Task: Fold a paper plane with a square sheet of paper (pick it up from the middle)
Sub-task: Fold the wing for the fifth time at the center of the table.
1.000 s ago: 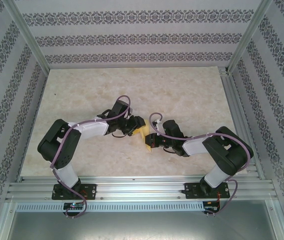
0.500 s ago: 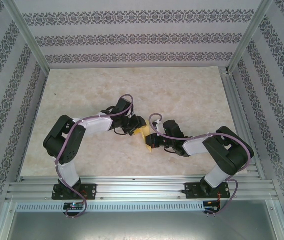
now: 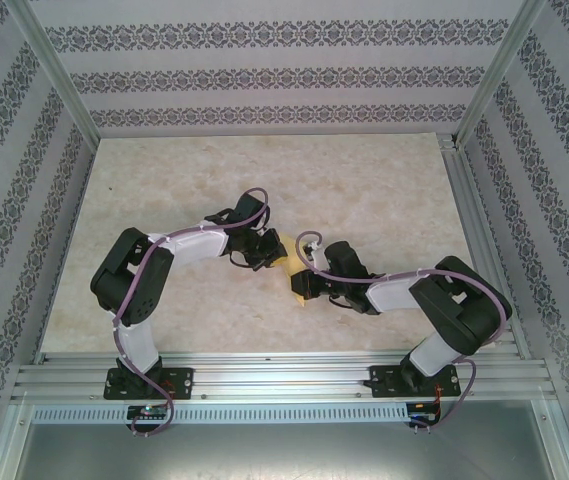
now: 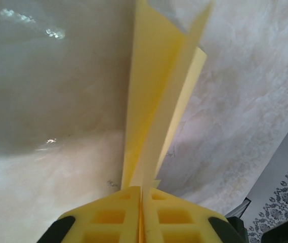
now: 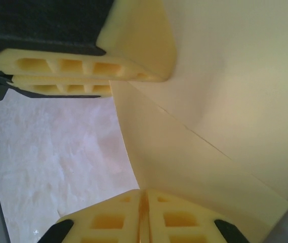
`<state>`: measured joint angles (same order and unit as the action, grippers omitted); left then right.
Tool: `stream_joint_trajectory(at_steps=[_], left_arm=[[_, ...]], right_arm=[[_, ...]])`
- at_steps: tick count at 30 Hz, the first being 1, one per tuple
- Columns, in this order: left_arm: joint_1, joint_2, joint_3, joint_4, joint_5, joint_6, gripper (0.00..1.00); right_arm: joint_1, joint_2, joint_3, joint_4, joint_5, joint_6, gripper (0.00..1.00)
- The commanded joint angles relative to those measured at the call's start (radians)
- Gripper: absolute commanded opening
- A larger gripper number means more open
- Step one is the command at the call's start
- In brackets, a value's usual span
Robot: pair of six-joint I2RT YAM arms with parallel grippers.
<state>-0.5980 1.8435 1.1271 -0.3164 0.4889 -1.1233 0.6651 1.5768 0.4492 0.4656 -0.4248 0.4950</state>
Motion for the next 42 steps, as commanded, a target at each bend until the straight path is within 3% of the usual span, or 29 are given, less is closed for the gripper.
stream_joint_trajectory(at_steps=[1, 2, 6, 12, 16, 28, 34, 42], left_arm=[[-0.007, 0.017, 0.033, -0.035, 0.004, 0.016, 0.07], [-0.008, 0.017, 0.034, -0.035, 0.005, 0.016, 0.05], [-0.008, 0.024, 0.04, -0.038, 0.013, 0.017, 0.04], [-0.008, 0.026, 0.044, -0.032, 0.025, 0.011, 0.03], [-0.008, 0.029, 0.046, -0.03, 0.028, 0.011, 0.03], [-0.007, 0.037, 0.045, -0.026, 0.038, 0.012, 0.03], [-0.008, 0.037, 0.042, -0.028, 0.036, 0.014, 0.03], [-0.008, 0.037, 0.039, -0.033, 0.034, 0.016, 0.03]], right_arm=[[0.02, -0.052, 0.006, -0.041, 0.054, -0.057, 0.19], [0.026, -0.066, 0.011, -0.067, 0.07, -0.069, 0.26], [0.071, -0.125, 0.051, -0.231, 0.191, -0.143, 0.35], [0.158, -0.139, 0.167, -0.515, 0.444, -0.218, 0.41], [0.201, -0.113, 0.229, -0.619, 0.537, -0.236, 0.43], [0.25, -0.022, 0.31, -0.705, 0.634, -0.26, 0.31], [0.255, -0.043, 0.306, -0.695, 0.619, -0.259, 0.28], [0.252, -0.055, 0.298, -0.685, 0.575, -0.24, 0.13]])
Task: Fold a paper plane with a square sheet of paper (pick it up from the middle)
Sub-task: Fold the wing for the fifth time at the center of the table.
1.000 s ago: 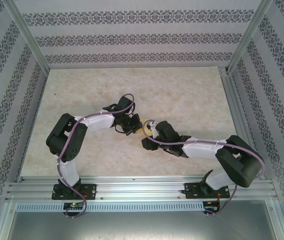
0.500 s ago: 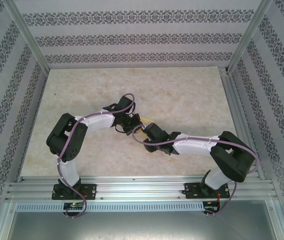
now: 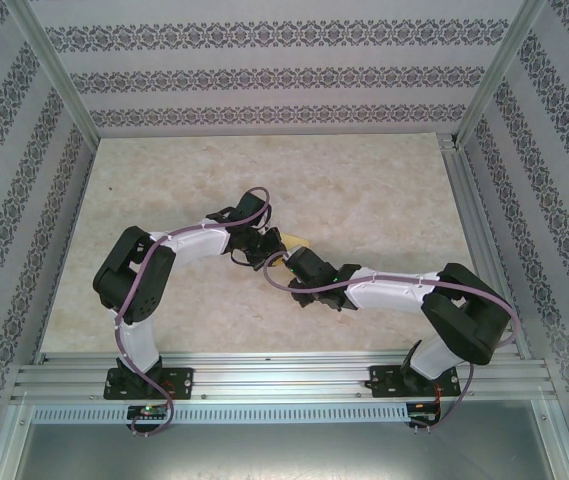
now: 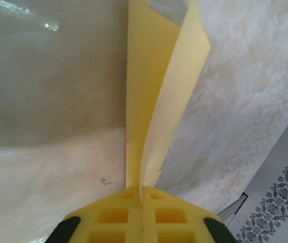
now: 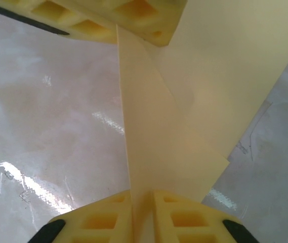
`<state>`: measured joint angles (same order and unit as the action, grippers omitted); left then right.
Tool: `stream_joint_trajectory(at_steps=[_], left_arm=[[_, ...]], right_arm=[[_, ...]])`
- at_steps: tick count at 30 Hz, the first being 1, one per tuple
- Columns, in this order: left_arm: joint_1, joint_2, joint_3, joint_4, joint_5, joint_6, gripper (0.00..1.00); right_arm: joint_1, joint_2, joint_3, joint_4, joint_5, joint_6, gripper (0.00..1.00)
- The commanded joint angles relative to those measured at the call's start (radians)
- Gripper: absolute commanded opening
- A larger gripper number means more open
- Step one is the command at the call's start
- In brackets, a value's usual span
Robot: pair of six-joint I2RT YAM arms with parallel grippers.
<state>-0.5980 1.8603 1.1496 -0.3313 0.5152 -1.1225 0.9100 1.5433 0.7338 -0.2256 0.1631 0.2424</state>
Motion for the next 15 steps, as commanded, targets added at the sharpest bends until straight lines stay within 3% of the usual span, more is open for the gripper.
stream_joint_trajectory(at_steps=[1, 10, 15], left_arm=[[-0.007, 0.02, 0.016, -0.02, 0.007, 0.016, 0.03], [-0.007, 0.013, 0.025, -0.036, 0.001, 0.024, 0.09], [-0.007, -0.004, 0.023, -0.036, -0.004, 0.026, 0.27]], right_arm=[[0.006, -0.022, 0.009, 0.013, -0.02, 0.018, 0.13], [-0.048, -0.051, -0.045, 0.114, -0.178, 0.05, 0.06], [-0.086, -0.032, -0.085, 0.215, -0.308, 0.088, 0.05]])
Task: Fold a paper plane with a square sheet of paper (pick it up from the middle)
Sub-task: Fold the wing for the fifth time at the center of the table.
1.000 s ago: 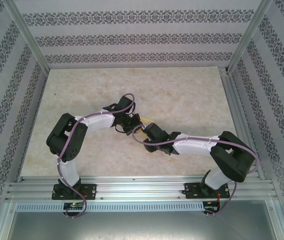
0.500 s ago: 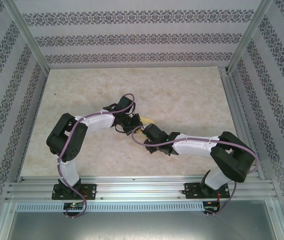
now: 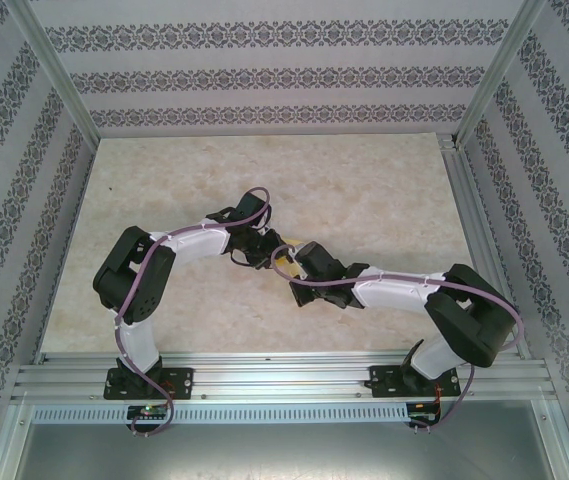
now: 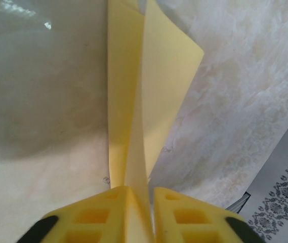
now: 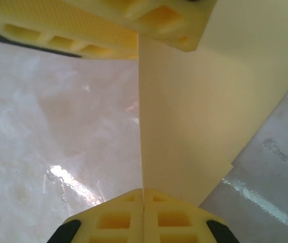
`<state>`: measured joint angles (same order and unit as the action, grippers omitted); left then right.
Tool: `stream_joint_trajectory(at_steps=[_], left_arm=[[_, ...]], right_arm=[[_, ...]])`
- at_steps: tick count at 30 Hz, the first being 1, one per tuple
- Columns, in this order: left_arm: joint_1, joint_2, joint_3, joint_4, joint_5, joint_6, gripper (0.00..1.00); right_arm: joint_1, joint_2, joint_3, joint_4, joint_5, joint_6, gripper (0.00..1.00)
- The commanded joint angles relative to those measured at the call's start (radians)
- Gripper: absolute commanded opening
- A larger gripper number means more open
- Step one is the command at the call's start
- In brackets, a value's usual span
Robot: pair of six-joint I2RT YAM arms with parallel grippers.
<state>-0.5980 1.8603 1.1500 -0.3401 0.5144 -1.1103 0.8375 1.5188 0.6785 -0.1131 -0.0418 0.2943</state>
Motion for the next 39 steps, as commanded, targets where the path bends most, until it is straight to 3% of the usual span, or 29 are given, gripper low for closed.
stream_joint_trajectory(at_steps=[1, 2, 7, 14, 17, 20, 24, 28, 39], left_arm=[[-0.007, -0.011, 0.023, -0.028, -0.008, 0.014, 0.34], [-0.006, -0.019, 0.023, -0.03, -0.013, 0.013, 0.41], [-0.005, -0.06, 0.023, -0.033, -0.022, 0.033, 0.55], [-0.004, -0.124, -0.004, -0.033, -0.055, 0.067, 0.58], [-0.003, -0.149, -0.03, -0.022, -0.066, 0.076, 0.54], [-0.003, -0.162, -0.06, 0.02, -0.052, 0.074, 0.38], [-0.006, -0.151, -0.075, 0.058, -0.015, 0.067, 0.26], [-0.012, -0.115, -0.07, 0.088, 0.027, 0.069, 0.22], [-0.031, -0.032, -0.032, 0.105, 0.059, 0.081, 0.21]], right_arm=[[-0.021, -0.003, -0.048, 0.136, -0.127, 0.049, 0.05], [-0.031, 0.001, -0.061, 0.159, -0.155, 0.062, 0.05], [-0.063, 0.008, -0.113, 0.265, -0.211, 0.124, 0.06], [-0.12, 0.034, -0.176, 0.422, -0.3, 0.218, 0.05], [-0.143, 0.052, -0.199, 0.482, -0.329, 0.259, 0.05], [-0.151, 0.062, -0.225, 0.541, -0.338, 0.298, 0.06], [-0.156, 0.077, -0.238, 0.567, -0.333, 0.323, 0.06], [-0.16, 0.093, -0.257, 0.614, -0.323, 0.358, 0.06], [-0.179, 0.121, -0.267, 0.65, -0.342, 0.4, 0.06]])
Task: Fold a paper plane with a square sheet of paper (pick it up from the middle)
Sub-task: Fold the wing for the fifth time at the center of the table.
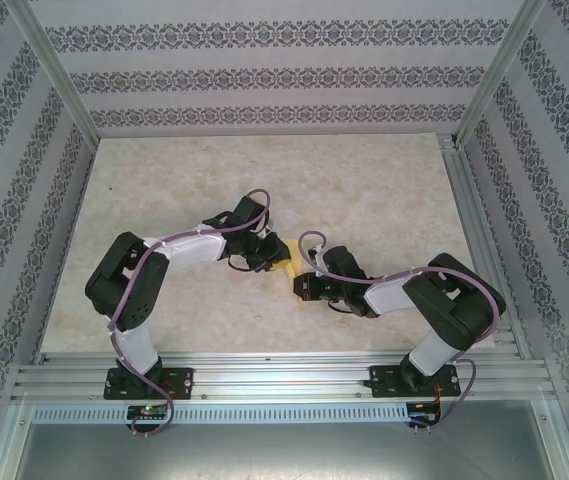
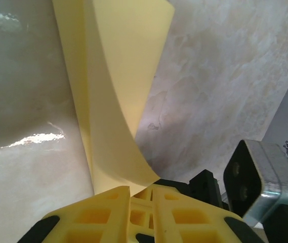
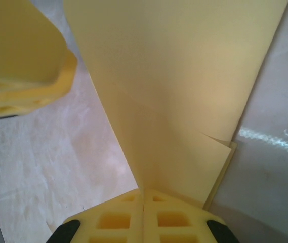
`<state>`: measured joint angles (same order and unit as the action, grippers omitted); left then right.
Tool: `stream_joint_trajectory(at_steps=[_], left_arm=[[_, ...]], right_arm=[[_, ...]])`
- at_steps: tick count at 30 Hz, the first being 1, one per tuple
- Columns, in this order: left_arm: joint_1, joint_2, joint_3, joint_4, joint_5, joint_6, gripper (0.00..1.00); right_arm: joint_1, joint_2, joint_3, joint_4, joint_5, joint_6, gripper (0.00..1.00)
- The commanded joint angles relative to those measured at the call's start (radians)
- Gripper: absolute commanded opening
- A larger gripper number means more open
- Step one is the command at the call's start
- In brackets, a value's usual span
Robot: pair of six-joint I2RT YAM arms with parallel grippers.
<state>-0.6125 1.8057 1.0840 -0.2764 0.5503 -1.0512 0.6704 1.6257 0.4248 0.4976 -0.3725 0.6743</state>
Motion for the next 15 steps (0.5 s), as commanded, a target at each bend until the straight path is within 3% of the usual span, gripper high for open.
stream_joint_trajectory(at_steps=[1, 15], left_arm=[[-0.016, 0.029, 0.037, 0.044, 0.022, 0.022, 0.21], [-0.023, 0.129, 0.084, 0.101, 0.033, 0.007, 0.2]], right_arm=[[-0.015, 0.015, -0.013, 0.039, -0.014, 0.022, 0.05], [-0.032, 0.003, -0.007, 0.038, -0.047, 0.025, 0.09]])
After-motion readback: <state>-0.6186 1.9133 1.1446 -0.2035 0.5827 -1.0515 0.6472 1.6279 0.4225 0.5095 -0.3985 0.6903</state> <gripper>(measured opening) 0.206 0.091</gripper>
